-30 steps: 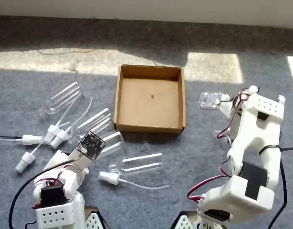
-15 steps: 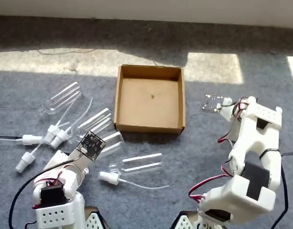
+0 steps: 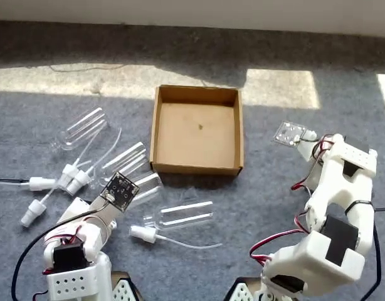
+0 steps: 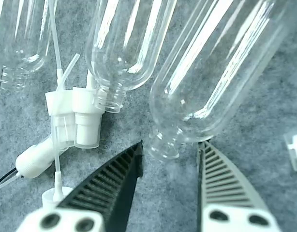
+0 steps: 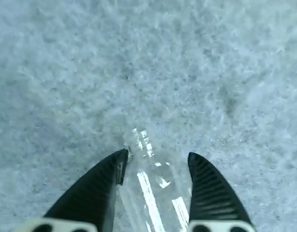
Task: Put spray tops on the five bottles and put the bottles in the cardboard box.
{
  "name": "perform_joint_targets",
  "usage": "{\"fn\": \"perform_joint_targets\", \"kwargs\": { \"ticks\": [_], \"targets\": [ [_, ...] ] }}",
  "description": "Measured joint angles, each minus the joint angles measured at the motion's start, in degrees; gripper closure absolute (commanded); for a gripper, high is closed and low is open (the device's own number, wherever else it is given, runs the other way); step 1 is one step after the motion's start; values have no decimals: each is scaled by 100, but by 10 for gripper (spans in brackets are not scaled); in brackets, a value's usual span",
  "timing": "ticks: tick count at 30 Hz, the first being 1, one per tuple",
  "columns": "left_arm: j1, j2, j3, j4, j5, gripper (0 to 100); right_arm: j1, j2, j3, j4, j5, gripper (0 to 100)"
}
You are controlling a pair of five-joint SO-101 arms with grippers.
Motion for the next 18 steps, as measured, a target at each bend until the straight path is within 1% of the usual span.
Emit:
{"fn": "perform_joint_targets", "kwargs": {
  "ticks": [3, 8, 12, 18],
  "targets": [
    [0, 0, 0, 0, 0, 821, 0, -9, 0, 0, -396, 954],
    [0, 0, 0, 0, 0, 821, -18, -9, 0, 0, -1538, 954],
    [0, 0, 0, 0, 0, 821, -299, 0, 9, 44, -2637, 954],
    [0, 0, 0, 0, 0, 821, -598, 0, 0, 35, -4712, 954]
  ]
}}
